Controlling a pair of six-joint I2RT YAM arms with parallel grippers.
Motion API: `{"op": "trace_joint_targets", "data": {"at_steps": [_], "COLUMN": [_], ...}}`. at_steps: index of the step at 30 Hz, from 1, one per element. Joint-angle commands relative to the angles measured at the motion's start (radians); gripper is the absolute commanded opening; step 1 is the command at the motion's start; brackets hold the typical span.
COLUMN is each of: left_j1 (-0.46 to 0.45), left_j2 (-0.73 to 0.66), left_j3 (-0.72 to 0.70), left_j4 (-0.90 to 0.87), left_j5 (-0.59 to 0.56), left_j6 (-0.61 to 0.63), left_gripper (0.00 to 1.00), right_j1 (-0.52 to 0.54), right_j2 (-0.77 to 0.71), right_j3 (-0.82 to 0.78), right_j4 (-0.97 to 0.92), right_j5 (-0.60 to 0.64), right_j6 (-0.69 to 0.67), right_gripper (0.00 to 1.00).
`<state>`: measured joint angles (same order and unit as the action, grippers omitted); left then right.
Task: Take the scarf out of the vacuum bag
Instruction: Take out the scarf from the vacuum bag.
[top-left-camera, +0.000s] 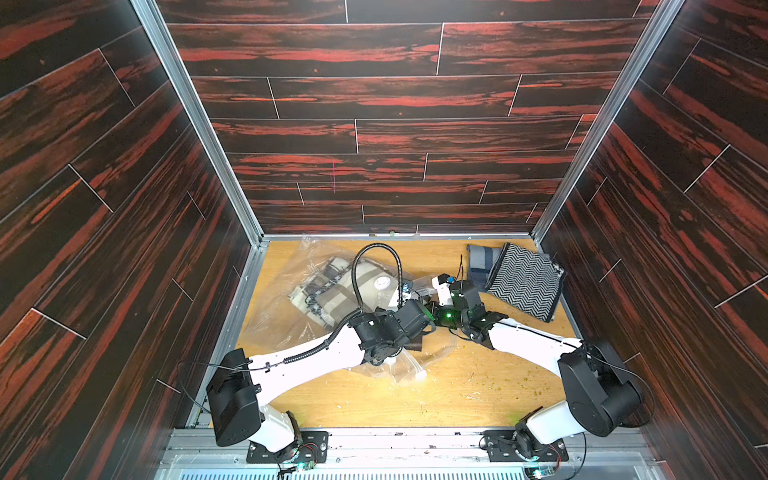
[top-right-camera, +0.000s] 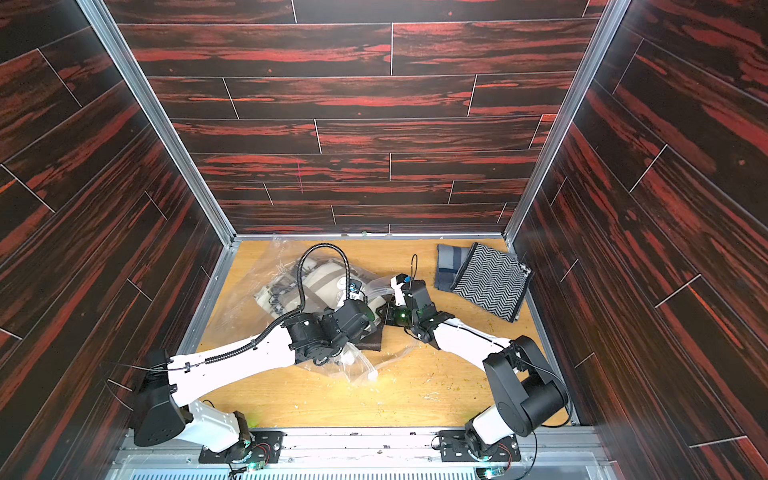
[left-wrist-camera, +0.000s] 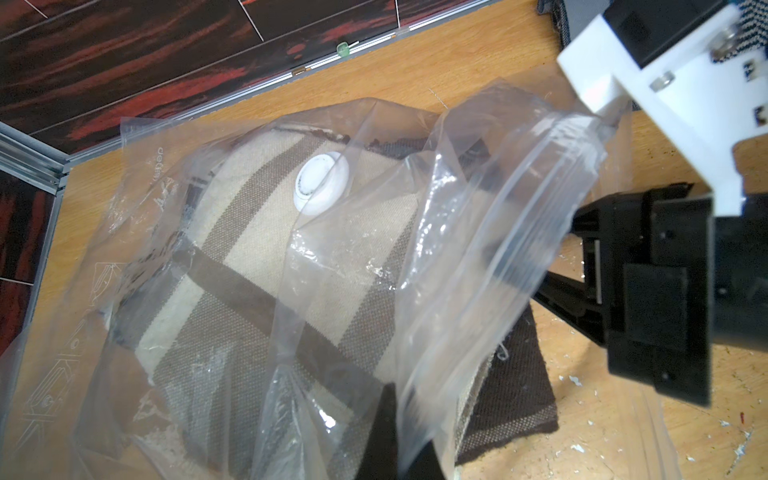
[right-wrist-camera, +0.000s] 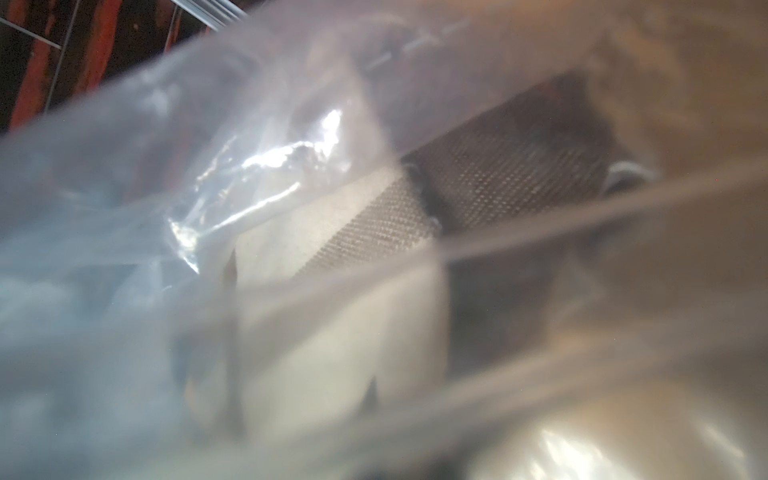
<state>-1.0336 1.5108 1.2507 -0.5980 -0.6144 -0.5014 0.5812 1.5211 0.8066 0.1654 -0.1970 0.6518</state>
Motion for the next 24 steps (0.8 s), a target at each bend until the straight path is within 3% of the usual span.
{"op": "trace_joint_targets", "data": {"at_steps": [1,24], "left_j1": [0.003,0.036], "left_j2": [-0.036,-0.053], "left_j3": [-0.023,-0.029], "left_j4": [0.002,0.035], "left_j5": [-0.024,-0.053], "left_j6": [-0.002,0.008], "left_gripper": [0.0,0.0], "right_j1": [0.017,0.02], "right_j2": [-0.041,-0.246], "right_j3": [0.035,-0.011], "right_j4": [-0.028,-0.011], "right_j5": [0.016,0.005], "right_j6": [-0.02,-0.071], "right_gripper": [0.05,0.0]}}
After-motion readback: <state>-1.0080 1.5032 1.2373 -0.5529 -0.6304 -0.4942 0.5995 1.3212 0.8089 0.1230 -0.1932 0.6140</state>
